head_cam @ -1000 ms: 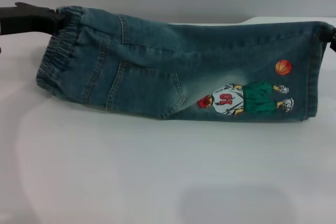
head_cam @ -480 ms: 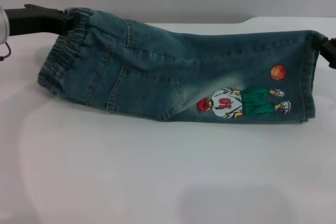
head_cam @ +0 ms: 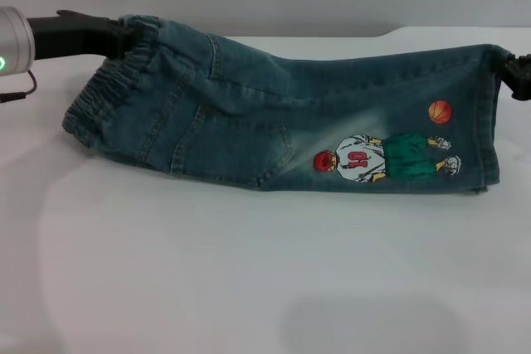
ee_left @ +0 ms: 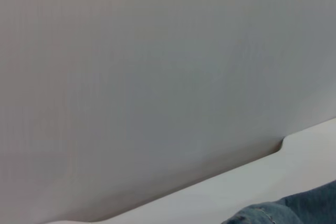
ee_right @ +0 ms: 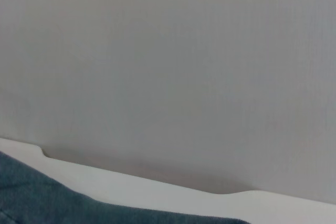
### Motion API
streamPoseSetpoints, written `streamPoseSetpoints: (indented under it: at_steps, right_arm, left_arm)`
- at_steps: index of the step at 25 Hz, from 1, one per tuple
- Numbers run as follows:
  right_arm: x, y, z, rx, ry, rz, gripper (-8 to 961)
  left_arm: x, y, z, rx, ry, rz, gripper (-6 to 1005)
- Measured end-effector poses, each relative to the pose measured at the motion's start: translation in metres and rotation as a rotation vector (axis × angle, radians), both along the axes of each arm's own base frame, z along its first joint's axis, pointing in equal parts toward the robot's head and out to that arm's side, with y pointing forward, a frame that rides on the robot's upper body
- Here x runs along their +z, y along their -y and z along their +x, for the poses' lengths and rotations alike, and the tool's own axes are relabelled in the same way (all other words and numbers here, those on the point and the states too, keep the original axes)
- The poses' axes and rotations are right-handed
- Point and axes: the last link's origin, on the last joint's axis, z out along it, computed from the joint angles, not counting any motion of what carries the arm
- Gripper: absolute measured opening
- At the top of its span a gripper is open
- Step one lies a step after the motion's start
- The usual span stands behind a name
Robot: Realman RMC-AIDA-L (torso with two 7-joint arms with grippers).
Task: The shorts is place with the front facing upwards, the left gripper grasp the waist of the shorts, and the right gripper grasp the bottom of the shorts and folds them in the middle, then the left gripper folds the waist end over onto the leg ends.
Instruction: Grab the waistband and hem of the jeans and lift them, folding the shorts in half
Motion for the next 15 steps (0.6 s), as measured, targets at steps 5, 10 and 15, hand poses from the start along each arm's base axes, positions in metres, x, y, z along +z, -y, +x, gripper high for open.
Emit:
streamPoseSetpoints:
  at_steps: [5,10,15]
  right_arm:
    - [0.0,-0.003,0.0,-0.009,0.007,0.01,112]
    - [-0.002,-0.005,0.002,-0.021,0.006,0.011,115]
    - [-0.004,-0.006,0.001,-0.022,0.004,0.009,118]
  left_arm:
    - [-0.006,0.0,-0.001,0.003,0.001,-0.004,122]
    - [-0.009,0.001,-0.003,0.009,0.005,-0.009,129]
    - [-0.012,0.001,-0.006,0.022,0.009,-0.016,136]
